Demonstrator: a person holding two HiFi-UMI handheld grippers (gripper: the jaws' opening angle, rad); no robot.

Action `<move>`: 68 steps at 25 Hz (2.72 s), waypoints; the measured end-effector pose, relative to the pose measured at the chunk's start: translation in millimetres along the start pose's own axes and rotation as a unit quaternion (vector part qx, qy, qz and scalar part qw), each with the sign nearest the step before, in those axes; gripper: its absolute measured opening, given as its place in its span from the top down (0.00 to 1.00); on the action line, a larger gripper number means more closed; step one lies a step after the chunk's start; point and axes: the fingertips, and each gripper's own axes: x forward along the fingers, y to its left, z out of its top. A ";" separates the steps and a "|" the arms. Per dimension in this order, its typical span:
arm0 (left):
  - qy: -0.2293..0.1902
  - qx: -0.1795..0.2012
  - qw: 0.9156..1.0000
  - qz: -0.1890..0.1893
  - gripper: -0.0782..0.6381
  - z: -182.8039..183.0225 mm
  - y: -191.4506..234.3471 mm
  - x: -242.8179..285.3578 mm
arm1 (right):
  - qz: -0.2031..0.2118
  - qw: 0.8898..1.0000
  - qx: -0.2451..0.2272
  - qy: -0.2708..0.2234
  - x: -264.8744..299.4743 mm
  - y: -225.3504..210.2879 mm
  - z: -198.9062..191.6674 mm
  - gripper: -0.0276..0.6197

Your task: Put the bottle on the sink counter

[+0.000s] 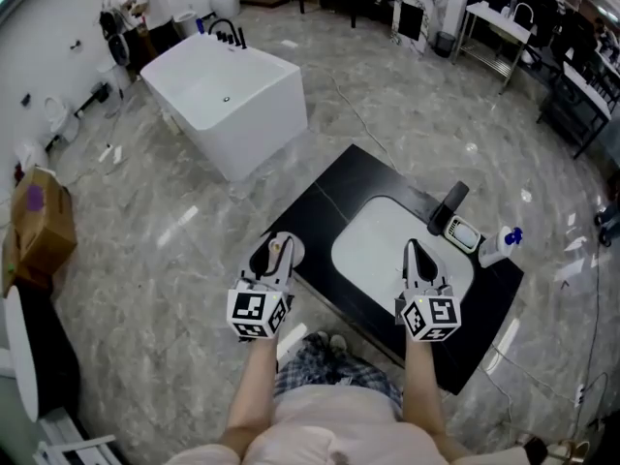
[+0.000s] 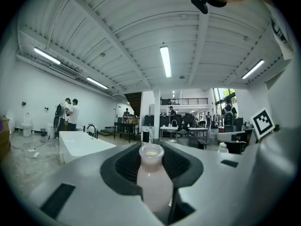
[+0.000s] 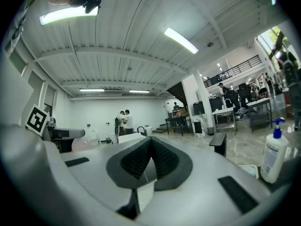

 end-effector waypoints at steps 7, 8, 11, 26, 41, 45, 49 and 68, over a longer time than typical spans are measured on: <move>0.009 0.005 0.999 -0.041 0.70 -0.8 -2.7 46.8 | -0.022 1.000 -0.003 -0.001 20.3 -5.4 3.9 0.93; 0.009 0.004 0.999 -0.048 0.70 -1.0 -4.5 53.7 | -0.022 1.000 -0.004 0.000 25.3 -4.3 3.8 0.93; 0.008 0.003 0.997 -0.070 0.70 -0.4 -12.3 78.0 | -0.021 1.000 -0.011 -0.002 43.1 -1.4 6.5 0.93; 0.013 0.019 0.989 -0.145 0.70 -17.5 5.3 295.8 | -0.021 1.000 -0.020 -0.006 267.8 -40.9 5.3 0.93; 0.066 -0.011 0.989 -0.132 0.70 -145.4 24.1 482.2 | -0.021 0.996 -0.012 0.082 446.6 -130.4 -129.5 0.93; 0.081 -0.010 0.989 -0.121 0.70 -173.9 29.9 506.5 | -0.021 0.995 -0.013 0.099 463.9 -144.8 -157.7 0.93; 0.098 -0.004 0.988 -0.115 0.69 -189.3 32.1 522.1 | -0.026 0.993 -0.011 0.112 470.5 -160.0 -174.5 0.93; 0.117 0.024 0.987 -0.112 0.58 -209.8 21.0 541.1 | -0.027 0.991 0.002 0.129 460.5 -175.9 -200.6 0.93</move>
